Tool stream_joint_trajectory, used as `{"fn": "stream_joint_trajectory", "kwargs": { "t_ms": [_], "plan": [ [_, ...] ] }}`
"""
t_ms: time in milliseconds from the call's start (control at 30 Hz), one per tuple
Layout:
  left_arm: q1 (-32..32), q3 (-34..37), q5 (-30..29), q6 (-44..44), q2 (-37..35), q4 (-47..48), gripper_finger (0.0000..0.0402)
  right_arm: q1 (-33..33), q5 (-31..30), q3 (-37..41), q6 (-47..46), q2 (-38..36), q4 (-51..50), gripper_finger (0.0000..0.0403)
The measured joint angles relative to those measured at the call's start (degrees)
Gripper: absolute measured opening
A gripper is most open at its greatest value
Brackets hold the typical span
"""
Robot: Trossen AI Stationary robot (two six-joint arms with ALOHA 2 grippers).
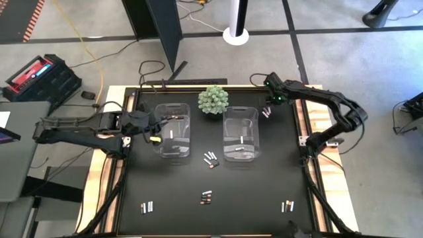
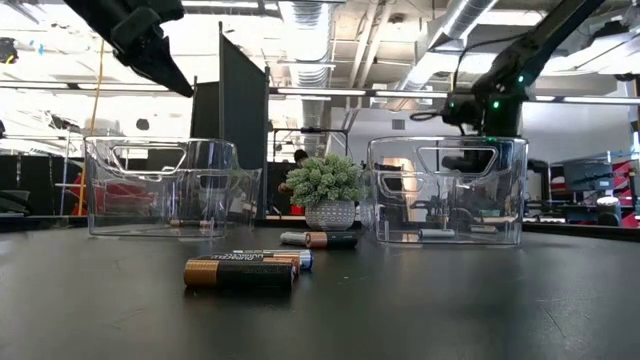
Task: Sort batteries
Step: Put the white-blue battery into the right transparent bin
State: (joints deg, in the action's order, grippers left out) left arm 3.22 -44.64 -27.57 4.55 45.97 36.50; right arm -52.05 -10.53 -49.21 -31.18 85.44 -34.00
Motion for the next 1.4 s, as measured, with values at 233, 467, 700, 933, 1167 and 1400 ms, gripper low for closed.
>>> {"fn": "stream_joint_trajectory", "kwargs": {
  "t_ms": [233, 467, 700, 933, 1167, 1400],
  "plan": [
    [0.0, 0.0, -0.07, 0.43, 0.91, -0.07, 0.0073, -2.47, 3.13, 0.0, 4.11, 5.44, 1.69, 0.0188],
    [0.0, 0.0, -0.15, 1.5, 0.86, -0.03, 0.0073, -1.27, 3.15, -0.76, 6.19, 8.46, 2.29, 0.0183],
    [0.0, 0.0, -0.13, 1.65, 0.88, 0.01, 0.0073, -0.72, 3.13, -0.9, 5.87, 8.76, 0.4, 0.0182],
    [0.0, 0.0, -0.13, 1.7, 0.88, 0.01, 0.0073, -0.07, 3.05, -1.03, 2.58, 8.71, -3.58, 0.0182],
    [0.0, 0.0, -0.13, -0.23, 0.88, 0.01, 0.0073, 0.33, 3.0, -1.05, 0.7, 8.62, -7.16, 0.018],
    [0.0, -0.02, -0.13, -0.84, 0.88, 0.04, 0.0073, 1.11, 3.08, -0.98, -0.33, 8.62, -7.65, 0.0127]
  ]
}}
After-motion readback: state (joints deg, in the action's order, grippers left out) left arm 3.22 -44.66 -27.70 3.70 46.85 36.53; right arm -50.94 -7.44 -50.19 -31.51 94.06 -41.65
